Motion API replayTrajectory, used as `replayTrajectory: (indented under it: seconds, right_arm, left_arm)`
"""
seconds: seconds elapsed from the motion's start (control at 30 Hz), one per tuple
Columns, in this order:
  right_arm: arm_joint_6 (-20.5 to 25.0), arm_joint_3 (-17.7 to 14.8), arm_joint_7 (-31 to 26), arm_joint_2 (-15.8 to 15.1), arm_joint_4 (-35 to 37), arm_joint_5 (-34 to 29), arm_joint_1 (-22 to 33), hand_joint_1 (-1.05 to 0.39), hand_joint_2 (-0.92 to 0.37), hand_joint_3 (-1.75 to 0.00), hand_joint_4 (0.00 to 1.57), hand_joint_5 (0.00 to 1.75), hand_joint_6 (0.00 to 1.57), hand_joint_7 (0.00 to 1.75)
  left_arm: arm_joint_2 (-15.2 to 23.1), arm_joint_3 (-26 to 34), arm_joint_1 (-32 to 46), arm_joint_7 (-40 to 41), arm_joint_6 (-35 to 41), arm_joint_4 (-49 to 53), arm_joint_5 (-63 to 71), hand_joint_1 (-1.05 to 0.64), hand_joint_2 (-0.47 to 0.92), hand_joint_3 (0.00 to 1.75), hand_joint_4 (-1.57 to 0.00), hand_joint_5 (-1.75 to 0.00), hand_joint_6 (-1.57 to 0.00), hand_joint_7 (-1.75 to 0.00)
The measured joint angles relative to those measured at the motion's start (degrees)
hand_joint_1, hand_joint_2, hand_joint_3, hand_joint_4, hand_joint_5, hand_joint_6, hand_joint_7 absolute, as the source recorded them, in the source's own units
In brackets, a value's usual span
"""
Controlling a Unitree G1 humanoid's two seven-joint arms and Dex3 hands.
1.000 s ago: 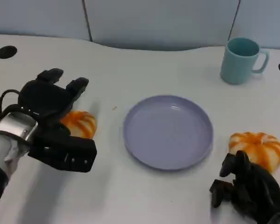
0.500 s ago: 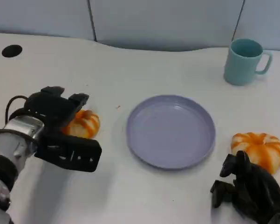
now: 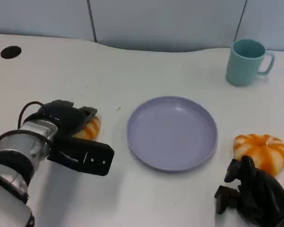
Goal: Grasp the bread from the table and place it into the plate.
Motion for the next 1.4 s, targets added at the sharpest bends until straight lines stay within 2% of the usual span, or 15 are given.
replayTrajectory:
  seconds: [0.13, 0.33, 0.5, 0.57, 0.63, 0.67, 0.77, 0.8, 0.83, 0.87, 0.9, 0.97, 1.03, 1.1, 1.4]
  right_arm:
    - [0.9, -0.1, -0.2, 0.0, -1.1, 0.0, 0.6, -0.45, -0.92, -0.49, 1.29, 1.30, 1.14, 1.31]
    - [1.2, -0.2, -0.2, 0.0, -1.9, 0.0, 1.4, -0.44, -0.92, -0.52, 1.29, 1.30, 1.13, 1.32]
    - [1.9, -0.3, -0.1, -0.1, -2.9, 0.1, 2.2, -0.45, -0.92, -0.51, 1.27, 1.31, 1.14, 1.30]
    - [1.9, -0.3, 0.0, -0.1, -3.2, 0.1, 2.5, -0.46, -0.92, -0.50, 1.27, 1.31, 1.14, 1.30]
    - [1.7, -0.4, 0.1, -0.1, -3.3, 0.1, 2.7, -0.47, -0.92, -0.50, 1.26, 1.31, 1.14, 1.28]
    - [1.5, -0.4, 0.2, -0.1, -3.3, 0.1, 2.9, -0.47, -0.92, -0.50, 1.26, 1.31, 1.14, 1.28]
    - [0.9, -0.5, 1.0, -0.1, -3.3, 0.3, 3.4, -0.47, -0.92, -0.50, 1.26, 1.31, 1.14, 1.28]
    - [0.8, -0.6, 1.1, -0.1, -3.3, 0.4, 3.5, -0.46, -0.92, -0.51, 1.26, 1.31, 1.14, 1.28]
    - [0.8, -0.6, 1.2, -0.1, -3.4, 0.4, 3.6, -0.46, -0.92, -0.51, 1.26, 1.31, 1.15, 1.27]
    - [0.9, -0.5, 1.0, -0.1, -3.6, 0.4, 3.7, -0.46, -0.92, -0.50, 1.26, 1.32, 1.15, 1.28]
    - [1.0, -0.5, 0.9, 0.0, -3.8, 0.4, 3.9, -0.46, -0.92, -0.50, 1.26, 1.33, 1.15, 1.28]
    - [1.3, -0.4, 0.5, 0.0, -4.3, 0.5, 4.1, -0.46, -0.92, -0.50, 1.25, 1.33, 1.15, 1.28]
    - [1.8, -0.4, 0.4, 0.0, -4.6, 0.5, 4.1, -0.45, -0.92, -0.52, 1.24, 1.35, 1.13, 1.31]
    - [2.1, -0.3, 0.1, 0.0, -4.8, 0.5, 4.1, -0.45, -0.92, -0.54, 1.24, 1.36, 1.11, 1.34]
    - [2.4, -0.2, -0.5, 0.0, -4.8, 0.5, 3.9, -0.45, -0.92, -0.54, 1.24, 1.36, 1.12, 1.32]
  left_arm:
    - [-1.8, -0.4, -1.6, -2.6, 2.7, 3.0, -0.7, -0.68, 0.82, 0.00, -0.02, -0.01, -0.07, -0.02]
    - [-2.3, -1.2, -2.0, -2.9, 3.7, 4.0, -1.5, -0.66, 0.83, 0.00, -0.04, -0.02, -0.07, -0.01]
    - [-2.8, 0.5, -1.3, -0.9, 3.9, 4.5, -4.4, -0.46, 0.84, 0.01, -0.17, -0.07, -0.14, -0.03]
    - [-2.8, 1.1, -0.3, 2.0, 3.1, 4.6, -5.5, -0.40, 0.90, 0.02, -0.31, -0.09, -0.28, -0.04]
    - [-2.6, 1.3, 0.6, 5.5, 1.9, 4.6, -6.0, -0.30, 0.92, 0.06, -0.56, -0.14, -0.55, -0.07]
    - [-2.6, 1.5, 1.1, 7.3, 1.1, 4.6, -6.3, -0.28, 0.92, 0.08, -0.63, -0.16, -0.62, -0.08]
    - [-2.3, 2.3, 2.1, 11.4, -1.0, 4.6, -7.0, -0.26, 0.92, 0.09, -0.68, -0.17, -0.67, -0.08]
    - [-2.2, 2.3, 2.1, 11.7, -1.2, 4.6, -7.0, -0.26, 0.92, 0.11, -0.85, -0.46, -0.91, -0.14]
    - [-2.2, 2.3, 2.2, 12.6, -1.4, 4.6, -7.0, -0.27, 0.92, 0.12, -0.80, -0.97, -1.04, -0.18]
    - [-2.1, 2.1, 2.4, 14.3, -1.7, 4.6, -6.7, -0.28, 0.92, 0.18, -0.72, -1.43, -0.86, -0.82]
    - [-2.0, 1.8, 2.6, 16.0, -2.0, 4.6, -6.3, -0.28, 0.92, 0.19, -0.70, -1.58, -0.75, -1.13]
    - [-1.8, 1.3, 2.7, 18.8, -2.4, 4.6, -6.0, -0.28, 0.92, 0.21, -0.68, -1.71, -0.65, -1.39]
    - [-1.8, 1.1, 2.7, 19.9, -2.4, 4.6, -6.0, -0.24, 0.92, 0.30, -0.66, -1.74, -0.55, -1.61]
    - [-1.7, 0.8, 2.7, 20.9, -2.6, 4.6, -5.8, -0.23, 0.92, 0.37, -0.65, -1.74, -0.48, -1.72]
    - [-1.5, 0.4, 2.5, 22.1, -3.5, 4.6, -5.7, -0.24, 0.92, 0.41, -0.66, -1.75, -0.46, -1.74]
